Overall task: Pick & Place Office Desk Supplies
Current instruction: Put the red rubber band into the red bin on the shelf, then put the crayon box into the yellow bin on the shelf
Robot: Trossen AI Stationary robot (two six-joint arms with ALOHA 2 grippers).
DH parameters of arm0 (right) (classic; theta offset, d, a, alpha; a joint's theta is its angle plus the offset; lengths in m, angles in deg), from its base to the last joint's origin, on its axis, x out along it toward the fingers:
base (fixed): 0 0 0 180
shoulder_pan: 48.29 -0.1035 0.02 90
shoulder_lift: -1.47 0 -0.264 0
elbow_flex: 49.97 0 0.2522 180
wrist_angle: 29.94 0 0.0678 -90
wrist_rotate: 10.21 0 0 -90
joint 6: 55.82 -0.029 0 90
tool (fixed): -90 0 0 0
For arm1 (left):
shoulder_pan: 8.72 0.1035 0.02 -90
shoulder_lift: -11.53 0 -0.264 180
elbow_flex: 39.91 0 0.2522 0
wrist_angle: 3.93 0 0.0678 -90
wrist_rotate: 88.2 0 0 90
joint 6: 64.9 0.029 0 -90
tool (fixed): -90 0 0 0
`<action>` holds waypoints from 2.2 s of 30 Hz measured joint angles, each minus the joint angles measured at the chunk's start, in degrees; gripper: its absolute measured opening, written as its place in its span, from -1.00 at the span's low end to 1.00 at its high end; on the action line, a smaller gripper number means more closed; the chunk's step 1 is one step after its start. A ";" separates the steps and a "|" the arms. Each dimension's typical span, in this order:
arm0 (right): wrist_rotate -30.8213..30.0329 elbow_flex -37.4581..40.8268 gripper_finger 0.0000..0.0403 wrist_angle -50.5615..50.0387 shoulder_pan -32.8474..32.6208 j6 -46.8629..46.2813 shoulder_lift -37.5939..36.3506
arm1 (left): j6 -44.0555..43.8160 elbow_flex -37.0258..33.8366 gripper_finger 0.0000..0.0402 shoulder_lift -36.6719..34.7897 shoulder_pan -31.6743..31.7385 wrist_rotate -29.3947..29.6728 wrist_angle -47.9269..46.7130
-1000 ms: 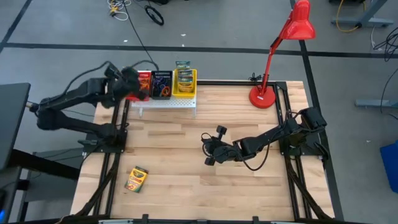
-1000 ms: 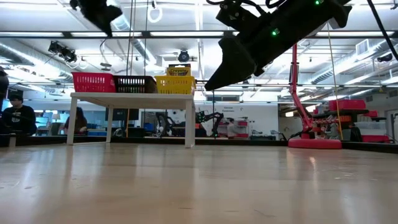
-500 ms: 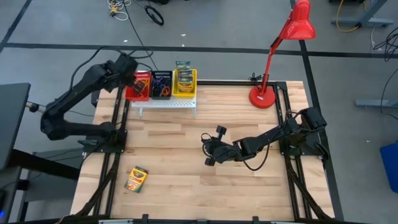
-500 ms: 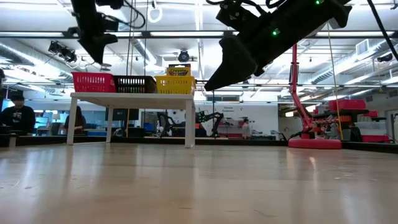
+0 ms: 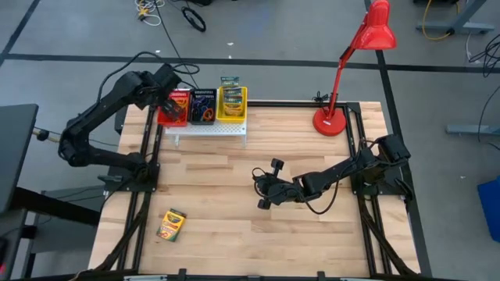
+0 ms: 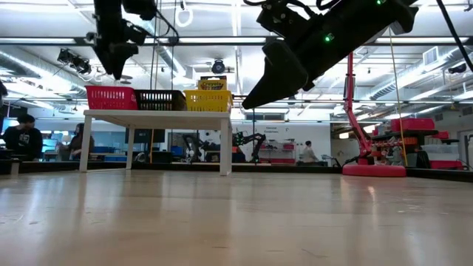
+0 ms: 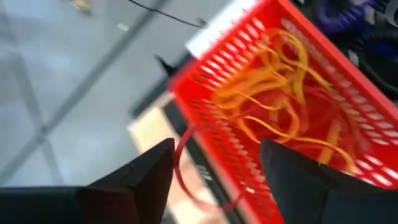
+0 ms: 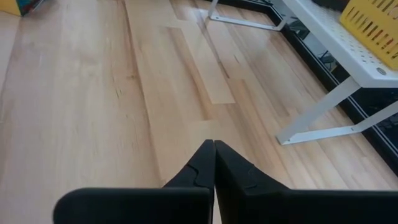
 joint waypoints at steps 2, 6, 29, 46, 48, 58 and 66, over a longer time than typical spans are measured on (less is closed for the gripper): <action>0.00 0.00 -0.97 0.00 0.00 0.00 0.00 | -0.05 0.76 0.26 0.10 -1.97 4.93 -0.15; 0.13 0.00 -0.97 0.00 0.02 0.01 0.00 | 0.91 0.92 0.29 0.23 -5.34 9.78 -0.05; 0.94 0.02 -0.97 -1.53 0.02 0.00 0.00 | -2.95 0.96 0.19 -0.39 -15.34 -1.50 -1.14; 15.15 9.29 -0.99 19.00 3.30 5.04 0.00 | -25.40 -11.78 -0.97 1.55 -62.75 -11.07 11.30; 15.15 9.29 -0.97 20.09 3.30 5.22 0.00 | -26.88 -17.45 -0.97 1.72 -65.64 -11.30 17.95; 15.37 9.29 -0.93 23.82 2.87 5.02 0.00 | -29.02 -30.32 -0.94 2.09 -68.58 -20.78 35.82; 15.32 9.29 -0.92 23.80 2.67 5.38 0.00 | -28.94 -30.32 -0.93 2.20 -68.54 -21.18 39.62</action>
